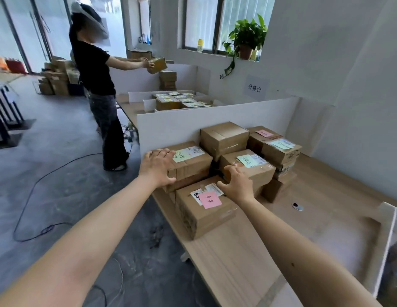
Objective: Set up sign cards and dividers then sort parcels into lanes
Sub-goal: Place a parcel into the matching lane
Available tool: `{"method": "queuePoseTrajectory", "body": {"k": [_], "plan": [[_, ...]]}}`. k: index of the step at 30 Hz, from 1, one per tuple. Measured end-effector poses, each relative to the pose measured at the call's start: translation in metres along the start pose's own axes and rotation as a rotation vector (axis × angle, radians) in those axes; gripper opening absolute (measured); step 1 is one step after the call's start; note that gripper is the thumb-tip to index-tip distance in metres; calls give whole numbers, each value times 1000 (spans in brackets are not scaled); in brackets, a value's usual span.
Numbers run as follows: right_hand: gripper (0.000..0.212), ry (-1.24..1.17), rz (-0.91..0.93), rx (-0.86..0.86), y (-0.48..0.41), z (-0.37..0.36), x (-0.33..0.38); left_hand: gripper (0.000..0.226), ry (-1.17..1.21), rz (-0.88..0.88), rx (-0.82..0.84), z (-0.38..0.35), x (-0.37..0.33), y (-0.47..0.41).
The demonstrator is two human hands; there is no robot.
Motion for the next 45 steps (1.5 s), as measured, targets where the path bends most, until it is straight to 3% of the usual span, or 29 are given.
{"method": "queuePoseTrajectory", "body": {"k": [10, 17, 24, 33, 45], "plan": [[63, -58, 15, 17, -36, -19, 14, 90, 47, 61, 36, -21, 27, -17], [54, -155, -33, -9, -81, -37, 8, 90, 104, 53, 78, -39, 31, -56], [58, -255, -163, 2, -129, -64, -11, 91, 162, -2, 112, -66, 16, -106], [65, -330, -204, -53, -189, -55, -50, 85, 213, -31, 150, -91, -31, -186], [68, -305, -218, -113, -205, -51, -74, 90, 366, -59, 285, -103, -62, -235]]}}
Point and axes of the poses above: each hand's wrist, its own y-axis away from the middle knuckle, its own z-axis out of the back of the hand, x = y × z, the point moved 2 cm from there along -y, towards the middle knuckle, and after that the axes turned 8 degrees about z, right-handed, at the moved point
